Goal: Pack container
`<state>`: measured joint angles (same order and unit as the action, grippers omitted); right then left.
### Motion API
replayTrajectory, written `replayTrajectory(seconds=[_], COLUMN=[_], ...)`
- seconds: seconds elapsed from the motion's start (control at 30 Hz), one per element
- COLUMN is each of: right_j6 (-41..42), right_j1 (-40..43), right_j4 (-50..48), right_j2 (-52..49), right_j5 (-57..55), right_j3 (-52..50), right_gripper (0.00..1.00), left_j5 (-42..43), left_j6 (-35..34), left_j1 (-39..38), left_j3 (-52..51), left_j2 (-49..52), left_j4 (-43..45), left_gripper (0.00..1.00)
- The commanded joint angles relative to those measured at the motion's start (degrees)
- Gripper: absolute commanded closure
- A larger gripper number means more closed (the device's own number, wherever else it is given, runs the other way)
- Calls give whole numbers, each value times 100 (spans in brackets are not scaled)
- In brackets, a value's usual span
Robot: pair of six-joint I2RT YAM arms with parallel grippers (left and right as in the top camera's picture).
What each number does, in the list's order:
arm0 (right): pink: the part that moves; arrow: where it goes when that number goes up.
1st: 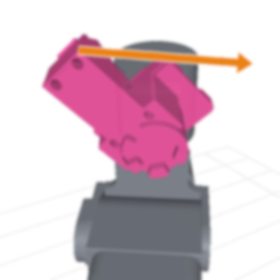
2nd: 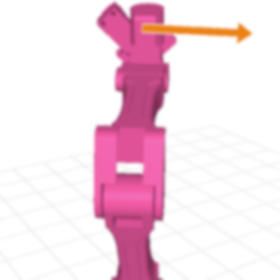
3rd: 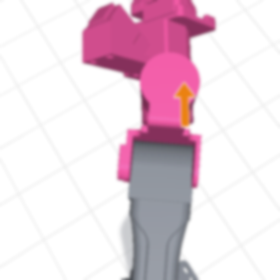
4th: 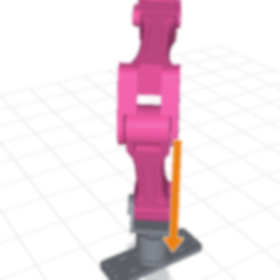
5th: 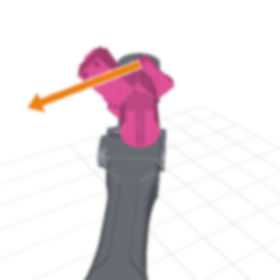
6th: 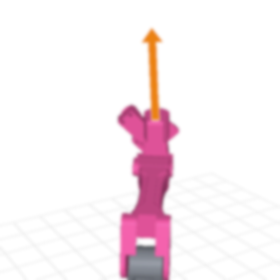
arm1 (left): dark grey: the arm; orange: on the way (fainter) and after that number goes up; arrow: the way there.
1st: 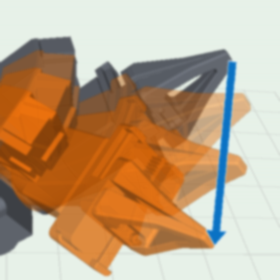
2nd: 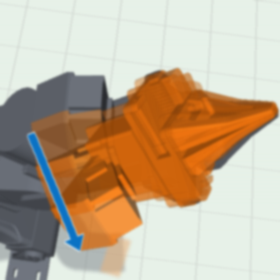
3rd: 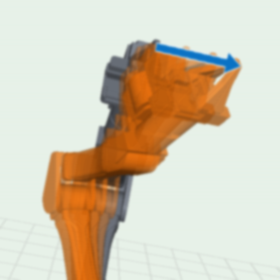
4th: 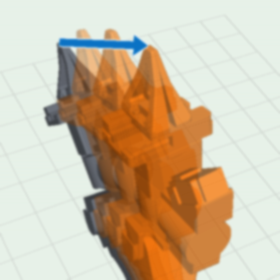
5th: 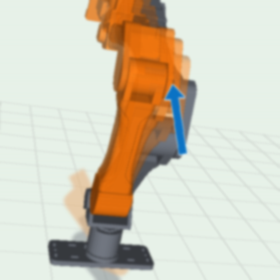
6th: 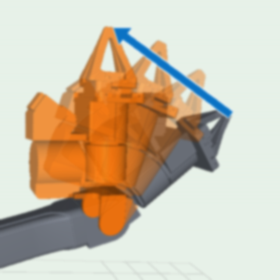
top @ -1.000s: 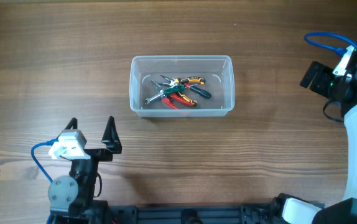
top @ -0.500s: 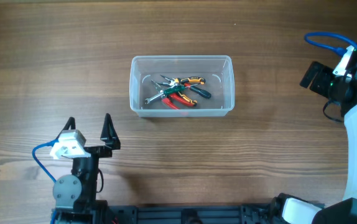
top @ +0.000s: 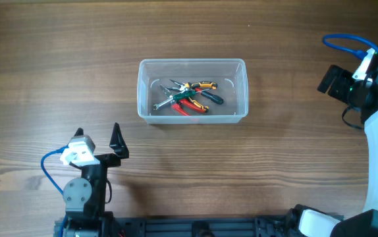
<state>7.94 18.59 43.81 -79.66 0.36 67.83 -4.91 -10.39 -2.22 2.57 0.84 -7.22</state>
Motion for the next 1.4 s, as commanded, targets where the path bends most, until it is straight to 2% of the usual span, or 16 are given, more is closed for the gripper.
replayTrajectory(seconds=[0.0,1.3,1.37], right_j6=[107,-48,-42], right_j1=[2,2,2], right_j4=[-13,-15,-256], right_j2=[26,61,229], right_j5=[-79,-229,-289], right_j3=[7,7,7], right_gripper=[0,0,0], left_j5=[-76,52,52], left_j6=[-48,-50,-50], left_j1=[151,149,149], left_j3=[-74,-74,-74], left_j2=[-68,-57,-57], left_j4=[39,35,37], left_gripper=[0,0,0])
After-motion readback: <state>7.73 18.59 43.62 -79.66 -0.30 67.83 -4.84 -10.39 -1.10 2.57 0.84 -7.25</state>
